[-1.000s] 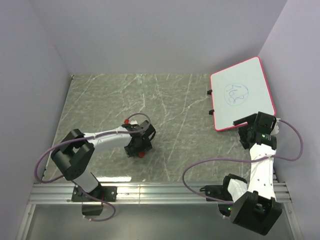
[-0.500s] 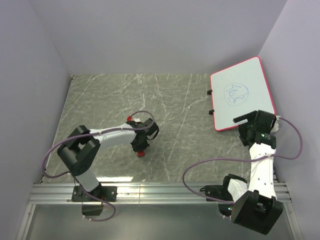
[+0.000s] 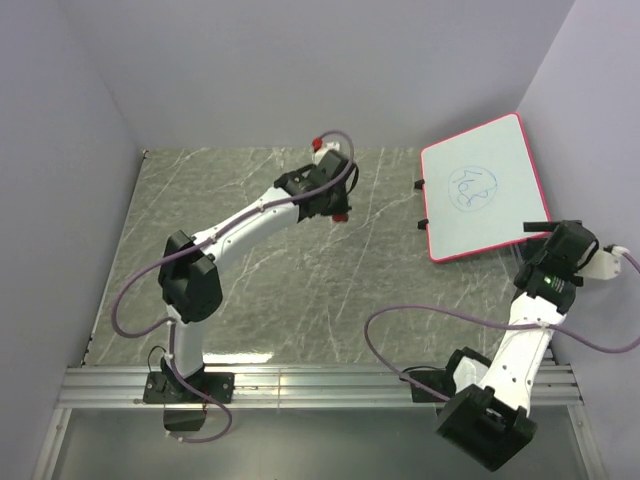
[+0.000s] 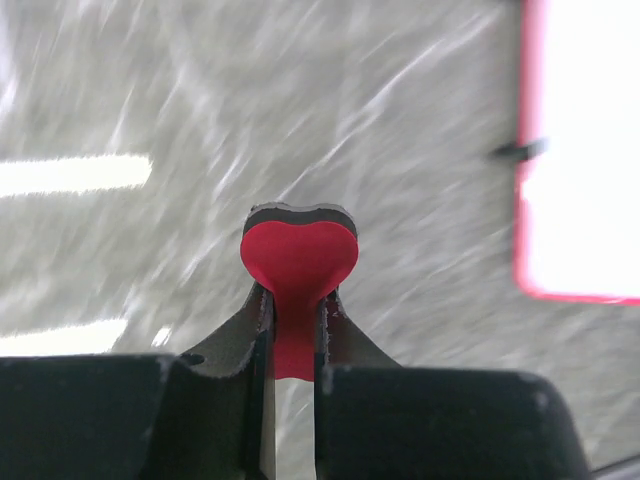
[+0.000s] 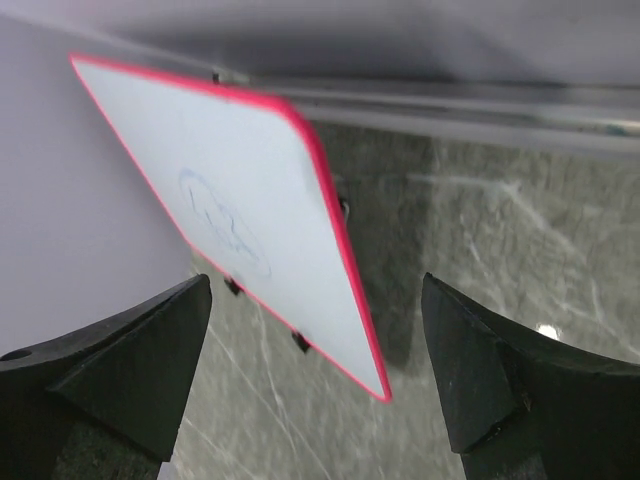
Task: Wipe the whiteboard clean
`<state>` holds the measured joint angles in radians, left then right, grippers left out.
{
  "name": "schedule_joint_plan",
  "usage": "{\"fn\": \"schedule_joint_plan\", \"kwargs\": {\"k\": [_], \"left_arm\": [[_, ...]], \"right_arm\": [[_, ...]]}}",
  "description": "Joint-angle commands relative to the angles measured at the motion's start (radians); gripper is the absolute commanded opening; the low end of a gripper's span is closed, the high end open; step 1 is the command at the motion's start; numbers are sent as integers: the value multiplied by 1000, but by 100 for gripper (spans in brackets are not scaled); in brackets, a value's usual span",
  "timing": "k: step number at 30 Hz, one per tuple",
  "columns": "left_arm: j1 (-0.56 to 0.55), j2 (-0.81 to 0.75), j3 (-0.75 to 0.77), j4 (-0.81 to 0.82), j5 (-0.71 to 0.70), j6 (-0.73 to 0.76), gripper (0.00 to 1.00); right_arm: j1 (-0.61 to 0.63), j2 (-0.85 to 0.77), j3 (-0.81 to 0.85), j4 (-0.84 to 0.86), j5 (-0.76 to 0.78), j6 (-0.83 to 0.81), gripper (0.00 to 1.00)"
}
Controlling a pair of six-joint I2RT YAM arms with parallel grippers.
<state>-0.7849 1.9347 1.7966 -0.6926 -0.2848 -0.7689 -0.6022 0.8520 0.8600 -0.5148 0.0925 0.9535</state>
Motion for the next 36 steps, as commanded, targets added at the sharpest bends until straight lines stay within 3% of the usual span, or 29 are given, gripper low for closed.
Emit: {"fn": "schedule_joint_plan", "kwargs": {"k": [1,5,12,27,30,31,35,36], "left_arm": [[32,85,171,-38,91,118,0],[36,84,195,-16,142,146,0],[58,63,127,44,177,168,0],[141,142,170,142,317,192,0],[144,194,236,179,398,198,0],[145,213,289,188,426,200,0],[153,317,441,275,637,172,0],[154,351,466,369,677,145,0]], "right_arm": [[-74,8,-2,143,-17,36,92],[-157,53,-52,292,-208,56,90],[-174,217,-85,547,-459,54,86],[-174,404,-53,618,-594,-105,82],[-174,423,-56,611,-593,-125,70],[-174,429,-55,616,-602,-127,57],[-171,463,-46,615,-643,-130,30],[-163,461,-44,589,-642,-137,13]]}}
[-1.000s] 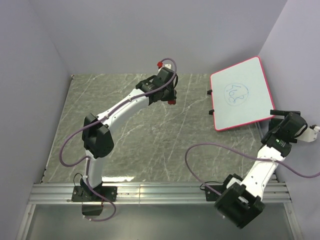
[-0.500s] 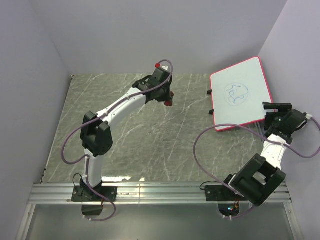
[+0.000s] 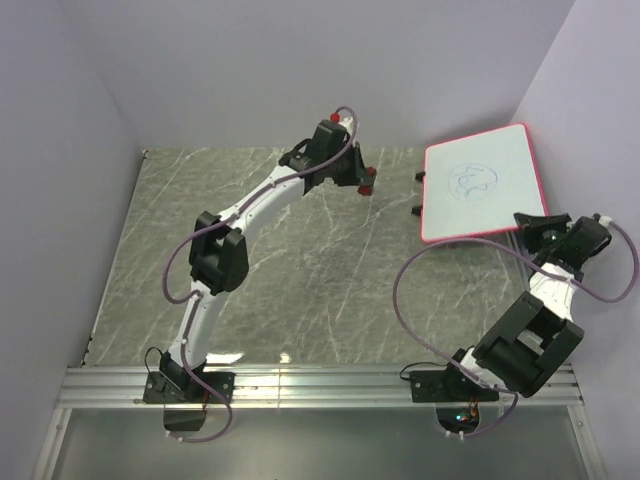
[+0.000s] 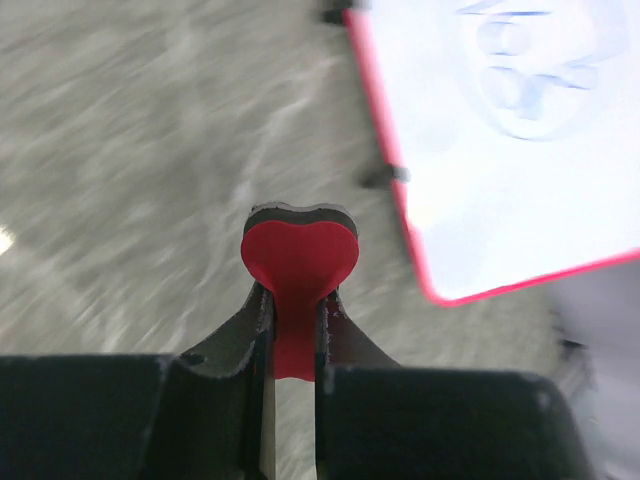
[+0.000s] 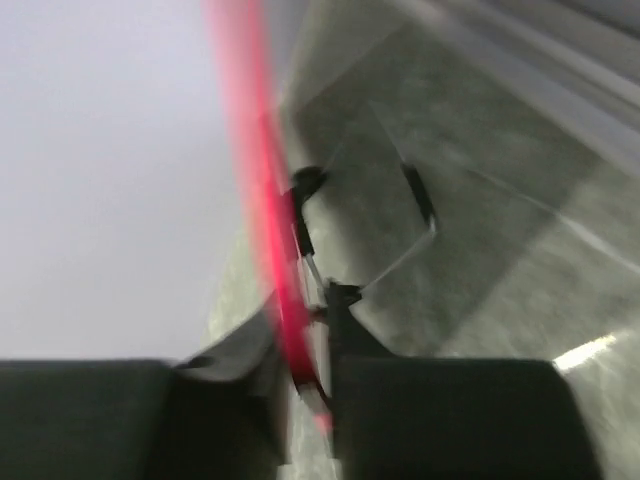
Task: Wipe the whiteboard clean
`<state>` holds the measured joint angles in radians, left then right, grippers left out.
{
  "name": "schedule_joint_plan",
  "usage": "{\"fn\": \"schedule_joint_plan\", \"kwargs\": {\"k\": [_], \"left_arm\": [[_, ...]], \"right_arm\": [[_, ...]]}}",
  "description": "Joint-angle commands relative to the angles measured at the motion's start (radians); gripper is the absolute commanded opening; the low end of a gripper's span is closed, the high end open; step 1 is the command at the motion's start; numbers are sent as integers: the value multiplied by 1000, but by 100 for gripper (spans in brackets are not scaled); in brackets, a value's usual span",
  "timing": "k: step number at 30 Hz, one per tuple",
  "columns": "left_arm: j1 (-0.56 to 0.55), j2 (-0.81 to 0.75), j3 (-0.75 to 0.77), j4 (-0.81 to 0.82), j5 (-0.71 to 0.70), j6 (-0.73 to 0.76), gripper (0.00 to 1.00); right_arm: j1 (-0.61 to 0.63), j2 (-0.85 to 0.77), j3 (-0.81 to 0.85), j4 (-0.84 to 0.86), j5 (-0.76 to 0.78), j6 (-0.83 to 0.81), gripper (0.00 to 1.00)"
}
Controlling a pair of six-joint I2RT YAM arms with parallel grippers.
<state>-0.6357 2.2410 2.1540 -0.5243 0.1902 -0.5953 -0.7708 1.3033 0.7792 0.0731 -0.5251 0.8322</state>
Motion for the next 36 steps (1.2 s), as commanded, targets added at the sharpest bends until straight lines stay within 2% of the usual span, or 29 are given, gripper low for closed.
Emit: {"fn": "schedule_joint_plan", "kwargs": {"k": [1,2,3,7,11,16,20,28,33,36], "left_arm": [[5,58,110,264,248,-46,0],[4,71,107,329,283,-69,0],[4,94,92,477,355,-124,0],[-10,155,64,686,440,-248,0],[-36,161,26,672,433,-221,0],[-53,98,-105,721,400,-204,0],[-56,78,-128,685,365,-178,0],[-56,-18,-252,667,313,-144,0],[-58,-58,-301,662,292,-136,0],[-61,-54,-274,639,295,-129,0]], "right_arm": [[8,5,40,-15,-21,-25,5],[10,-8,38,-28,-18,-42,0],[14,-18,32,-59,-13,-50,0],[37,-84,-33,-114,6,-80,0],[82,-157,-104,-151,33,-105,0],[159,-239,-187,-236,60,-159,0],[290,-344,-244,-314,86,-203,0],[410,-594,-415,-441,48,-209,0],[475,-694,-436,-495,-12,-197,0],[499,-754,-436,-528,-67,-182,0]]}}
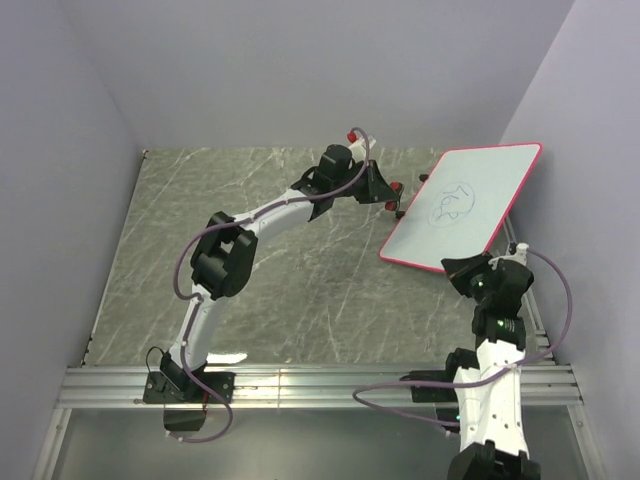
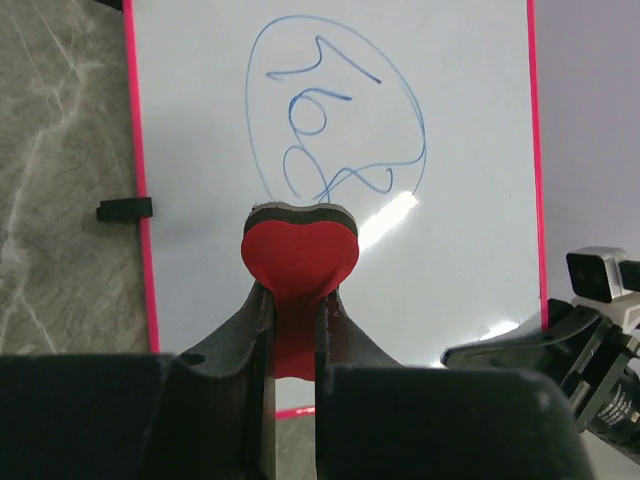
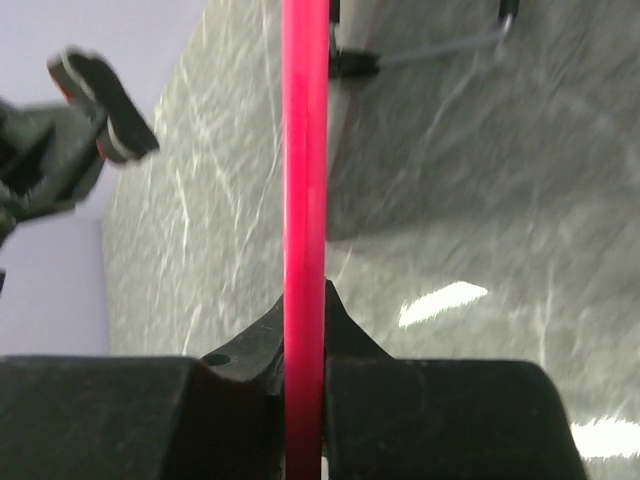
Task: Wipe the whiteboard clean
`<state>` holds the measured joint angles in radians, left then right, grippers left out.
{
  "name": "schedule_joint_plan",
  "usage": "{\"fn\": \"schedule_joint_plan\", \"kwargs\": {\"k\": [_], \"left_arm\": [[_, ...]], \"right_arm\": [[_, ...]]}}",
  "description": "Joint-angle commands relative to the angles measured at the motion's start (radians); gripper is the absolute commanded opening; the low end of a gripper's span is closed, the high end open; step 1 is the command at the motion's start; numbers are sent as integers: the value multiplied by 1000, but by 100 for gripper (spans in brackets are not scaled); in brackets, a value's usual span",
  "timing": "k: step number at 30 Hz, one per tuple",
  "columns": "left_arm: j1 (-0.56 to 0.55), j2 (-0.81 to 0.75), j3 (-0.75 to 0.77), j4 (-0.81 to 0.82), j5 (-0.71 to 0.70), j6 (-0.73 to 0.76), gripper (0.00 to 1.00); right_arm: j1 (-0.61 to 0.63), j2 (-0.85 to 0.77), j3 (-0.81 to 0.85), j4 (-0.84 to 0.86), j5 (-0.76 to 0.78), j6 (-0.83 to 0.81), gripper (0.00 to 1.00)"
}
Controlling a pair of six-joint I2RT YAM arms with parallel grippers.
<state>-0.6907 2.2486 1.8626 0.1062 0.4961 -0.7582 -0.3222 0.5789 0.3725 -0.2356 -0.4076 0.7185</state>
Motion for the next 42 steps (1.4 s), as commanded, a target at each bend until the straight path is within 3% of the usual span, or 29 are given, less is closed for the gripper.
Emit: {"fn": "schedule_joint_plan", "kwargs": {"k": [1,7,9,17,23,27,34,39,42], "left_arm": [[-13,-54,35,4,8,37,0],[-104,144,377,-71,136,69,0],[-128,151,327,56,139,-5,0],[-222,226,343,69,202,11,0],[-248,290,429,-142,24,97,0],[-233,321,481,-236,-91,177,0],[-216,351,509,-382,-177,457,0],[-208,365,486,-454,-62,528,0],[-213,336,478,-451,166,507,0]], "right_arm": [[55,-46,-29,-232,-191,-67,0],[55,-108,-37,-272,-195,-76,0],[58,-97,-32,-262,-186,-76,0],[74,-47,-26,-235,-152,-71,0],[95,-53,-3,-306,-152,-102,0],[106,-99,48,-464,-149,-146,0],[120,-214,98,-665,-157,-149,0],[129,-194,147,-696,-166,-148,0],[129,-180,161,-697,-178,-155,0]]}}
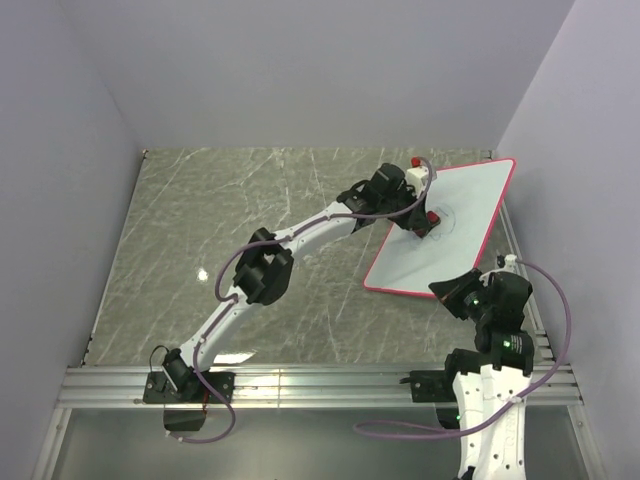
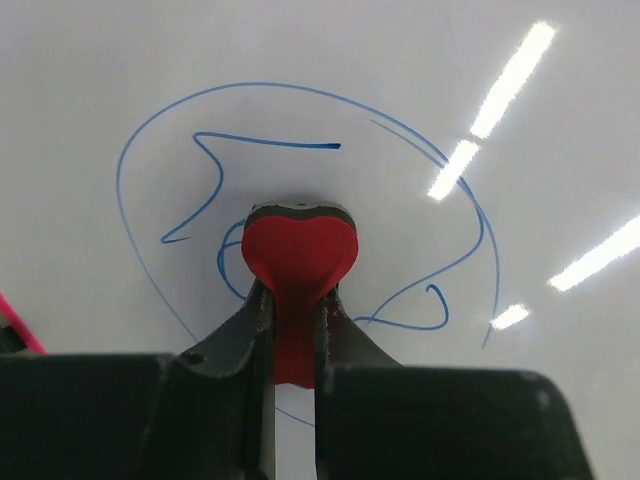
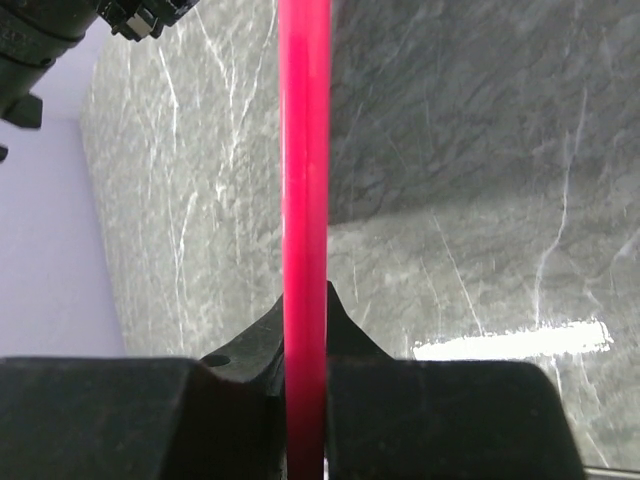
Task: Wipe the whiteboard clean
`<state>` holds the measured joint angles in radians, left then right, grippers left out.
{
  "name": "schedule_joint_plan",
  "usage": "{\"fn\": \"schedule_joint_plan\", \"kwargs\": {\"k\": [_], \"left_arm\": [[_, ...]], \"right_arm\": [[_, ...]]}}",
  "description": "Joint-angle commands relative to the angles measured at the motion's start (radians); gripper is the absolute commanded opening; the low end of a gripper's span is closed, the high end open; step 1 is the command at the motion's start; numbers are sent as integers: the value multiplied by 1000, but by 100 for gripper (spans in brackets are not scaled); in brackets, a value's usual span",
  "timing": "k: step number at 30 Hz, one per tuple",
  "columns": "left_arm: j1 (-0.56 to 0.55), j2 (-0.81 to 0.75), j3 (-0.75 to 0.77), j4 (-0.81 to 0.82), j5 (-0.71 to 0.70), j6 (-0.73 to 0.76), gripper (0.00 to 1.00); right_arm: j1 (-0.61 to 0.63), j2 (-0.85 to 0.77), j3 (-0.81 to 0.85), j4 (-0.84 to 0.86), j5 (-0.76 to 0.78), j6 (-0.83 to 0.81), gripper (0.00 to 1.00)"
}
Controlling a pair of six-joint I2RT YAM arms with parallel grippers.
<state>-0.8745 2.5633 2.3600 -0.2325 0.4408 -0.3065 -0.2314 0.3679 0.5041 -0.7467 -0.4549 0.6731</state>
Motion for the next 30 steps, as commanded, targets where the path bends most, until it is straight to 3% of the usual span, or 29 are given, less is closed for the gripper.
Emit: {"fn": "schedule_joint_plan", "kwargs": {"k": [1,6,12,15,20,30], "left_arm": [[-37,-7,-21,-100,264,40,0],[-99,-90,-30,-6,557,-31,0],[-124,-141,-59,53,756,-137,0],[-127,-138,-56,-41,701,-83,0],[-112,-16,53,-214,316,59,0],[11,138,101,-280,79,138,0]], "right_arm": [[38,29,30,-186,-134,-112,0],[43,37,36,-194,-149,-113,0],[60,46,48,-214,-151,-112,0],[67,46,53,-226,-162,-112,0],[81,45,86,-275,-176,-113,0],[113,65,217,-482,-182,-227,0]]}}
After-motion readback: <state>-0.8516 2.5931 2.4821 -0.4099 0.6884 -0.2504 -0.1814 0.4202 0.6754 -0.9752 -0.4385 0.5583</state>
